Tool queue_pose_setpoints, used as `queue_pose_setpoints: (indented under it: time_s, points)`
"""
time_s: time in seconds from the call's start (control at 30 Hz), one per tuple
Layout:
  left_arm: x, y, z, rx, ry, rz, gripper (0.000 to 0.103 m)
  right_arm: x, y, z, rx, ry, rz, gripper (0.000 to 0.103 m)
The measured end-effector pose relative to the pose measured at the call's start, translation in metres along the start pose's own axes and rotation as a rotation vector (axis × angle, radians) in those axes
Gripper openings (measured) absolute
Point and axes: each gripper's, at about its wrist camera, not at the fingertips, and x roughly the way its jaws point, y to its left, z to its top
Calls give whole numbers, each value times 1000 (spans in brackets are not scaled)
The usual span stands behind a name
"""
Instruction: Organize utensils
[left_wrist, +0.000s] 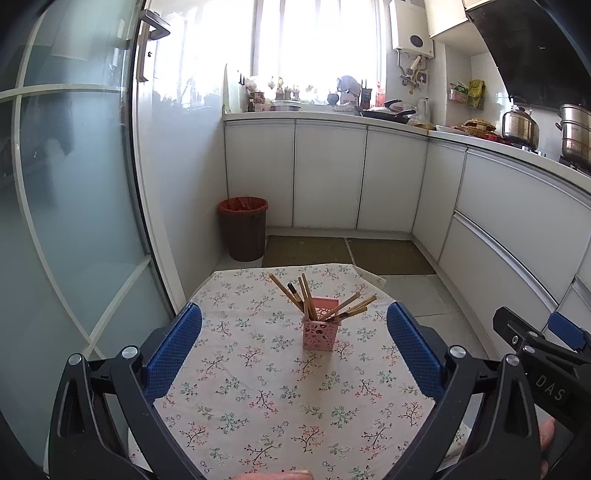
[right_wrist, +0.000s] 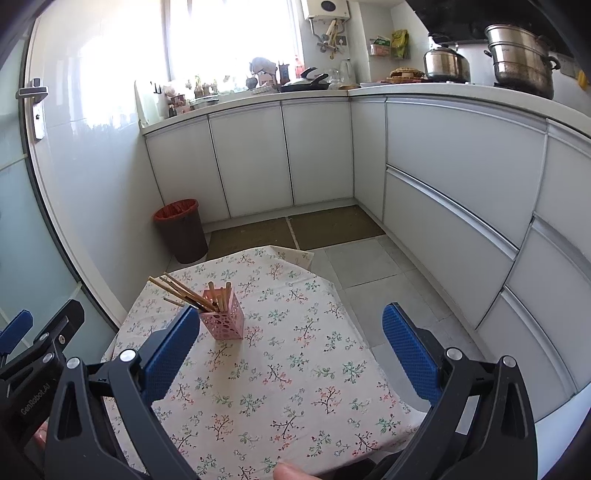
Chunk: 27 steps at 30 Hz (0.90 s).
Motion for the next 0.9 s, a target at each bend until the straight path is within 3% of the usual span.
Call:
queue_pose_setpoints:
  time_s: [0.9]
  points:
    - [1,0,-2,-1,7,12,96,5,-3,2,4,20,10,96]
